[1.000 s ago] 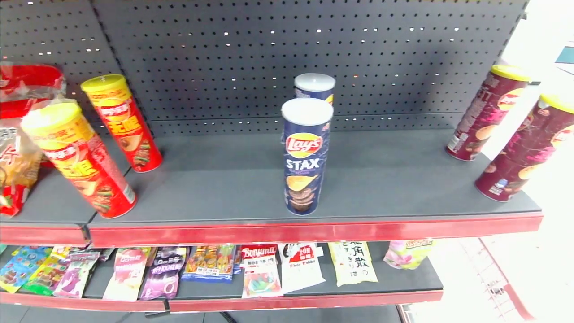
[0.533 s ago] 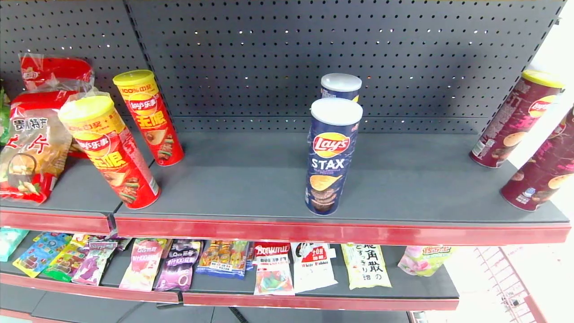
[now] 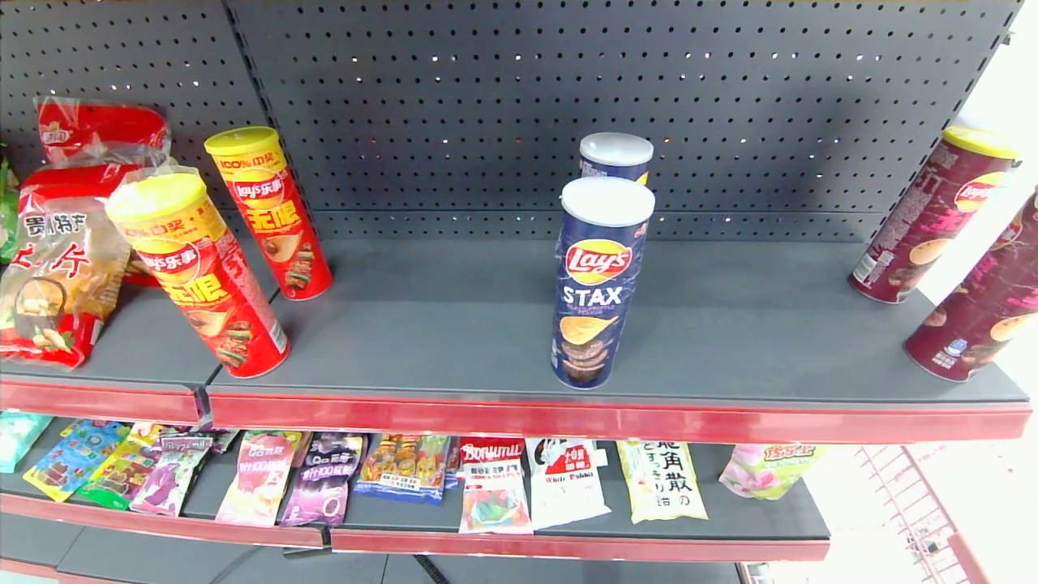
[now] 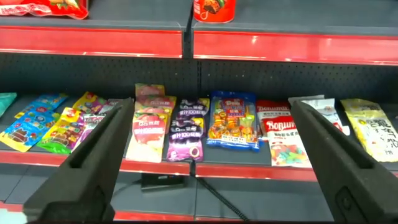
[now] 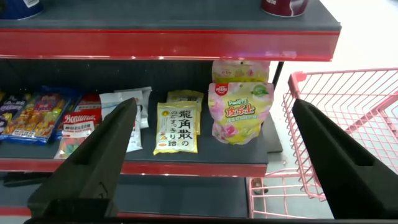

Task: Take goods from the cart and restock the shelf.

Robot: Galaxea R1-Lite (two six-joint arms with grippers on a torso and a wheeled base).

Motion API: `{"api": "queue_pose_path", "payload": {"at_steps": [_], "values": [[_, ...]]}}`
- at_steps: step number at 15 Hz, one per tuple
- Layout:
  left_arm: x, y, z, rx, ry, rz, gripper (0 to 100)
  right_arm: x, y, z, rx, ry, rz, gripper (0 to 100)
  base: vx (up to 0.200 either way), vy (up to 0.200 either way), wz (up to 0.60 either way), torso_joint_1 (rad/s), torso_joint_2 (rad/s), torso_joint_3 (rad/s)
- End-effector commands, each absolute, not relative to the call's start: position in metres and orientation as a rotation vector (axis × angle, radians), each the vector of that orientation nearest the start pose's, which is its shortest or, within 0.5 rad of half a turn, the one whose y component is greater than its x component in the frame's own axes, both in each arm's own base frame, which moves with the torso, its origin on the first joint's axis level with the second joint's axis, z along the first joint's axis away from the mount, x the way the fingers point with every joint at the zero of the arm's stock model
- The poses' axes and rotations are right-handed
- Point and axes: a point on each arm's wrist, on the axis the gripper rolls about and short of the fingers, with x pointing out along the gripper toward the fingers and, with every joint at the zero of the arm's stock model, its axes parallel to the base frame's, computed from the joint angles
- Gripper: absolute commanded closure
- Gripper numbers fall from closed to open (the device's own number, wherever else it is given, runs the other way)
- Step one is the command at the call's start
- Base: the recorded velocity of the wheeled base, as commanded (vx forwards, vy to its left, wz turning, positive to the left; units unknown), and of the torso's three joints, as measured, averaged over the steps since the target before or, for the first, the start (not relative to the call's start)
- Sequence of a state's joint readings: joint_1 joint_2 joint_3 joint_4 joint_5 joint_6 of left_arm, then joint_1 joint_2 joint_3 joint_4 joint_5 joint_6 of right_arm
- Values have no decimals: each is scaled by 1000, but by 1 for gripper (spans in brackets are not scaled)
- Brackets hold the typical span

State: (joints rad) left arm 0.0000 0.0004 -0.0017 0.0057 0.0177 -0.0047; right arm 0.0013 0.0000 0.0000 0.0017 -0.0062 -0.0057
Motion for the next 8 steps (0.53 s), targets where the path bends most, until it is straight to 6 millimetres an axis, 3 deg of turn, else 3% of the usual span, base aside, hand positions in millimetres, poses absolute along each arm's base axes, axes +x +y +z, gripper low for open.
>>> {"api": "queue_pose_path", "payload": {"at_steps": [1,8], "values": [[-23,0,75,-5,5,18,0,-23,0,75,-6,3,-5,0,0,0,0,0,0,0],[-22,0,75,-3,14,14,0,-23,0,75,-6,3,-5,0,0,0,0,0,0,0]]}}
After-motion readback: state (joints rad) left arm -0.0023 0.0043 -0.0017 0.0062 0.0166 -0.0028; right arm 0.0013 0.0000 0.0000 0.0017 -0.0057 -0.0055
